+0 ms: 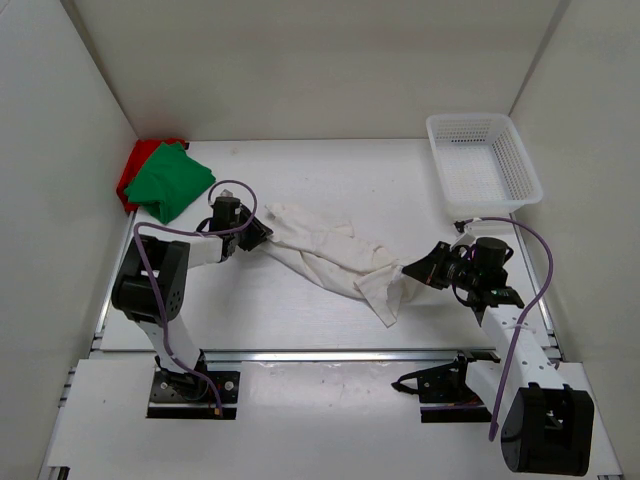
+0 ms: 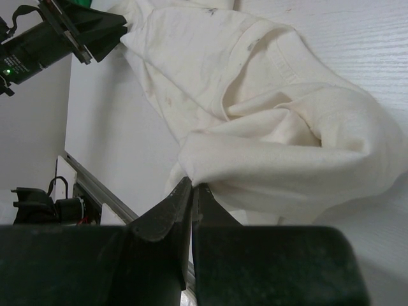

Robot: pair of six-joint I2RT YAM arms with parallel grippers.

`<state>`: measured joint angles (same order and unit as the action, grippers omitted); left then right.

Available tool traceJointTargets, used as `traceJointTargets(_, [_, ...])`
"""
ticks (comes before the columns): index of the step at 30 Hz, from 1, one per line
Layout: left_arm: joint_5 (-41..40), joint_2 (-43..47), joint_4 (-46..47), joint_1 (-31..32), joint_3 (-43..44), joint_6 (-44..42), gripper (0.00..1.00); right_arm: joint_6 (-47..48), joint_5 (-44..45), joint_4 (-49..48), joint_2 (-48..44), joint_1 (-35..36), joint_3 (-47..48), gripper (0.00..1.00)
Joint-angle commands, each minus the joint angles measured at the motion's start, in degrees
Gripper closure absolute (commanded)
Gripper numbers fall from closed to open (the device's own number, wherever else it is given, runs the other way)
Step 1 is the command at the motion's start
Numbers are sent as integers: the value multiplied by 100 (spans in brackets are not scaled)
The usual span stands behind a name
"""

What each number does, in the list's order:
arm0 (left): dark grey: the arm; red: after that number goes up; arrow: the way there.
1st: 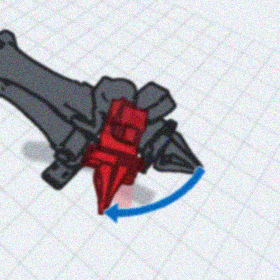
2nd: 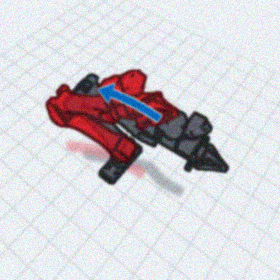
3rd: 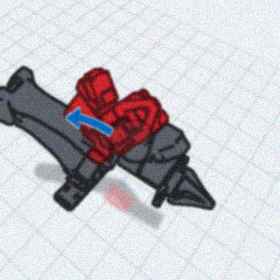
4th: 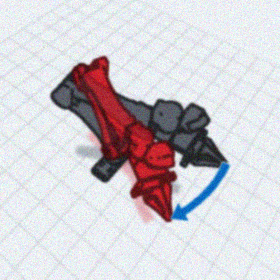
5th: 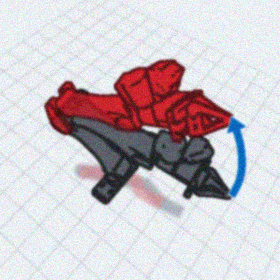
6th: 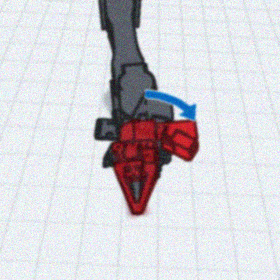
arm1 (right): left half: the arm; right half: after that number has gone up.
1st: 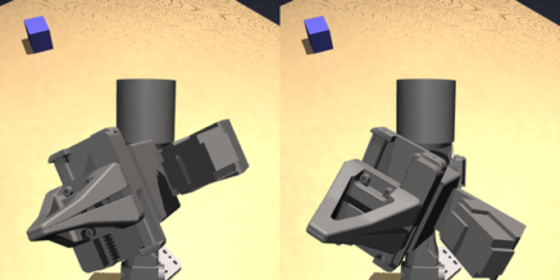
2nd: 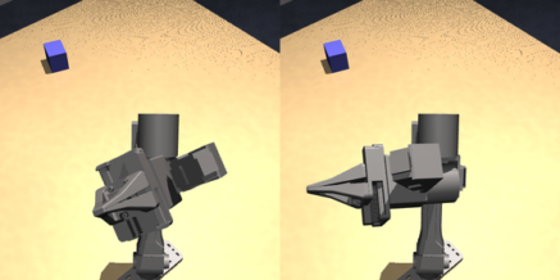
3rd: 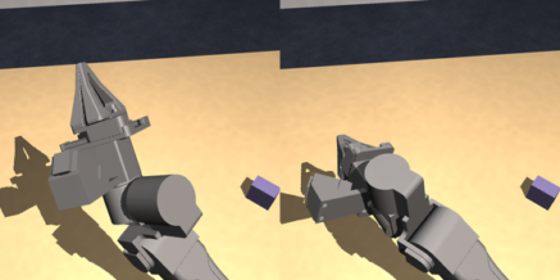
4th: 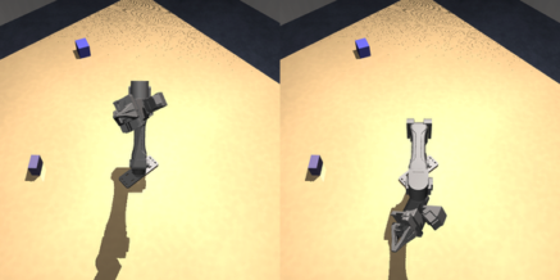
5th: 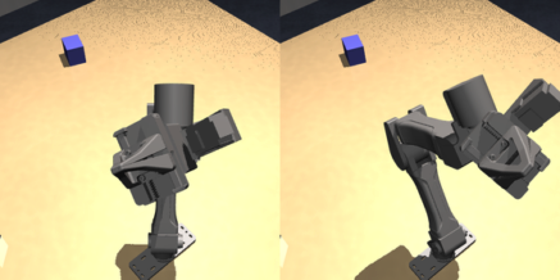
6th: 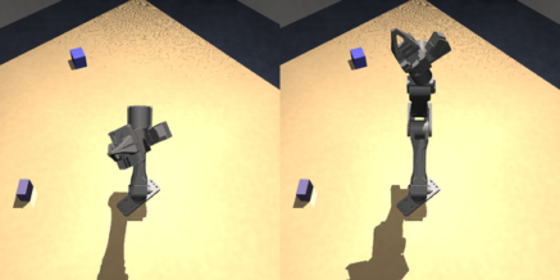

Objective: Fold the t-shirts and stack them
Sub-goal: Flatten out the tshirt

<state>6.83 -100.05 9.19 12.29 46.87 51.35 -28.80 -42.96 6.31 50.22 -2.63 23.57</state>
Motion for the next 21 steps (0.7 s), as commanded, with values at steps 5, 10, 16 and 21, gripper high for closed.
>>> traceJointTargets(5, [-129, -269, 241, -95, 393, 138, 62, 5, -73, -244, 50, 52, 165, 100])
traceJointTargets(10, [-164, -287, 356, -140, 402, 130, 66, -12, -72, -235, 93, 53, 165, 100])
traceJointTargets(16, [-103, -340, 408, -122, 507, 77, 80, -38, -54, -253, 137, 114, 183, 100])
traceJointTargets(21, [46, -445, 294, -78, 700, 41, 75, -65, -37, -253, 103, 105, 148, 100])
